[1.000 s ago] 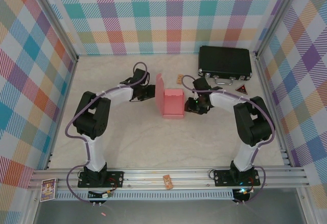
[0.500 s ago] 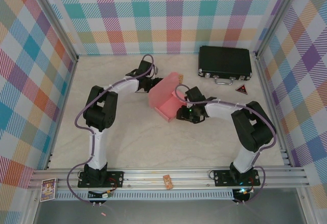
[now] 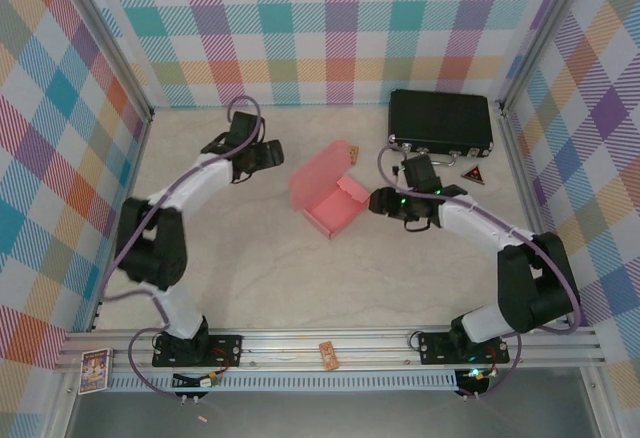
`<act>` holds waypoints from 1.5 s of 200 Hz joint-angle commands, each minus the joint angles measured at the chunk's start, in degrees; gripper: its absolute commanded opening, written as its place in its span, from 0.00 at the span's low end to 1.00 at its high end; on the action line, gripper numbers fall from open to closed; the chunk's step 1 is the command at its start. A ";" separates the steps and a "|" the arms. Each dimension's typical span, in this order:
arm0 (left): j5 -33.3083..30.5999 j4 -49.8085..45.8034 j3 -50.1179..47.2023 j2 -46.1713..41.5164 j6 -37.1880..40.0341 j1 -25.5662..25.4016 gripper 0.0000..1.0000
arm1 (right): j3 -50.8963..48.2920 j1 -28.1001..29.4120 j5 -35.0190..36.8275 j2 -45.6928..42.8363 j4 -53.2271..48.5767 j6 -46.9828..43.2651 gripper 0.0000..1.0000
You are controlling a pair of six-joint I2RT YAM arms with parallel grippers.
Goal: Fold the paper box
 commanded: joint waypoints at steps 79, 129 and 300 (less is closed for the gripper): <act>3.20 8.98 -33.50 -31.21 -16.75 -13.40 0.86 | 29.92 -5.13 -17.30 25.86 -10.14 -25.97 0.54; 7.81 23.21 -37.47 -23.30 -21.31 -16.38 0.86 | 29.59 -5.07 -19.99 29.25 -6.08 -24.82 0.56; 14.92 36.40 -32.01 -2.06 -19.79 -17.11 0.65 | 24.05 -0.40 -14.81 29.12 -4.36 -20.02 0.46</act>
